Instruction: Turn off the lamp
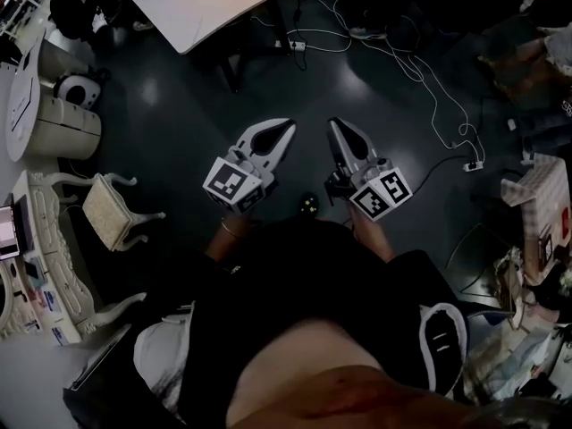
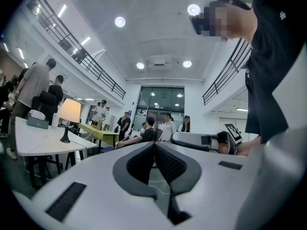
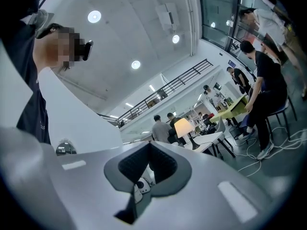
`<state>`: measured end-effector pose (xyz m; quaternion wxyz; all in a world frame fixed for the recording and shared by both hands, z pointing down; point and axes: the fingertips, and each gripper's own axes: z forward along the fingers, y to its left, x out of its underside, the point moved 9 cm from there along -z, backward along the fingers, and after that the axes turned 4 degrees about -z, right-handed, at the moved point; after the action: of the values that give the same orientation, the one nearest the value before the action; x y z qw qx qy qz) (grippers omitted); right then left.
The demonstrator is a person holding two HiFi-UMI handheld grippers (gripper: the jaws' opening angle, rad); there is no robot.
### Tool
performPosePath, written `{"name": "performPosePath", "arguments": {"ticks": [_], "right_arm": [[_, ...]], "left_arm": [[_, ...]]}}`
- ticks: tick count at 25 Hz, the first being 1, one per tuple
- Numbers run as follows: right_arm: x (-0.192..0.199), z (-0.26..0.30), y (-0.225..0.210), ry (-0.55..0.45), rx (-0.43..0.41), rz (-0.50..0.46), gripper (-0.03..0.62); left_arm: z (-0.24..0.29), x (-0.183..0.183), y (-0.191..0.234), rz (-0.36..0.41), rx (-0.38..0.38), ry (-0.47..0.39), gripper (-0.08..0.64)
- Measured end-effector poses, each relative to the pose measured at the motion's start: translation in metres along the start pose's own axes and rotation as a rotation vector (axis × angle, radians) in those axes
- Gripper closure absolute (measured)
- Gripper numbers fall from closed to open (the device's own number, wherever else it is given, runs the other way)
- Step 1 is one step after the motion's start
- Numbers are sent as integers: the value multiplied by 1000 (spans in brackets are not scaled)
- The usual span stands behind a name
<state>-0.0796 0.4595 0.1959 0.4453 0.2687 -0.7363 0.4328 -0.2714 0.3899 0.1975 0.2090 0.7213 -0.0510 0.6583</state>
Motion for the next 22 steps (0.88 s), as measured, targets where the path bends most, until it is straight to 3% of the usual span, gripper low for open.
{"name": "performPosePath", "arguments": {"ticks": [13, 22], "right_arm": [[-21, 1, -58, -15, -50, 23, 592], [-15, 3, -62, 13, -88, 40, 592]], "left_arm": [[59, 5, 1, 44, -41, -7, 552], [60, 4, -2, 32, -81, -1, 552]]}}
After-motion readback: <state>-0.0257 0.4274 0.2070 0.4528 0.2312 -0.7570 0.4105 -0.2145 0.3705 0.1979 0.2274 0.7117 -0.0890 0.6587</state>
